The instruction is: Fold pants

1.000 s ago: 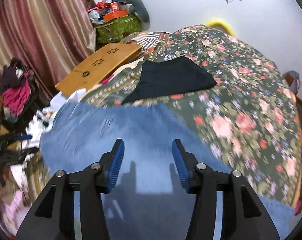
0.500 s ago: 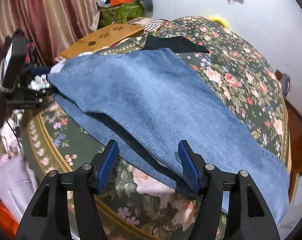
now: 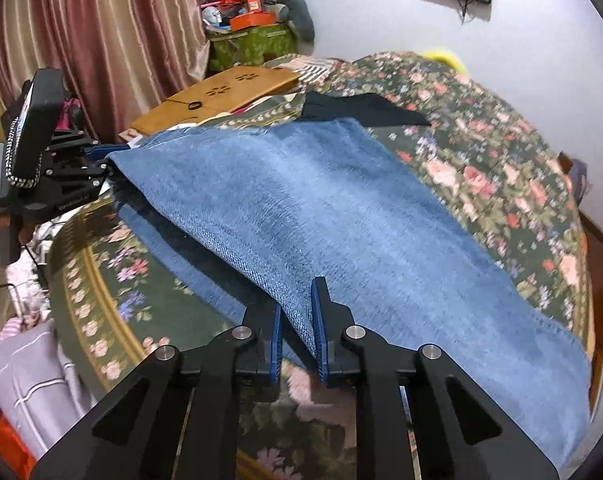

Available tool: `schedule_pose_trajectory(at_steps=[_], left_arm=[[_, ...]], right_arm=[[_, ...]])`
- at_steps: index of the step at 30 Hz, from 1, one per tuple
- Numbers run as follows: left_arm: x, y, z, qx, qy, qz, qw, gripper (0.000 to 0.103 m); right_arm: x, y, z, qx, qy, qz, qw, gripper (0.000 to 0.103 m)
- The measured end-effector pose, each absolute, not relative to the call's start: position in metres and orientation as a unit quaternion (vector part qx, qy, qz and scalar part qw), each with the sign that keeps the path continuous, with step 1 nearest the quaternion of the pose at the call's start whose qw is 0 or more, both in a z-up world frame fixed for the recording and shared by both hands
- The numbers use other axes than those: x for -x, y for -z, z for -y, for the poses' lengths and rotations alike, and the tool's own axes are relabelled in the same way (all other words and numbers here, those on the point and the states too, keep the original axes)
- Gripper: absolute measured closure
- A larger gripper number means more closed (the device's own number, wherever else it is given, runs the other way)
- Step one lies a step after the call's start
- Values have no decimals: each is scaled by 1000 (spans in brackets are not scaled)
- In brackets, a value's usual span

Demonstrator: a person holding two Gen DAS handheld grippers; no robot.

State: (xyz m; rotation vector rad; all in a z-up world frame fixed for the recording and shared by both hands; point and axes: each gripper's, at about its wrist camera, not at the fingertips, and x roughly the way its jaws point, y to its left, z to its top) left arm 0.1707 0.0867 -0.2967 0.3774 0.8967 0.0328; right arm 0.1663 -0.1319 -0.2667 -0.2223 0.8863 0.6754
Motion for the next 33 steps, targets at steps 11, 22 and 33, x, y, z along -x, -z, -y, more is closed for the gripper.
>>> schedule_pose_trajectory(at_steps=[11,22,33], left_arm=[[-151,305,-76,-139,19,-492,859,72],[-190,228,-47,-36,23,-463,885,33],[-260,301,-14,20,-2,-547,837,32]], right_arm=[[-148,261,185,64,-288,-438,849,58],[-150,257,413,-96,-46,-419,902,58],[-193,326,555,-189,82,-463,862,58]])
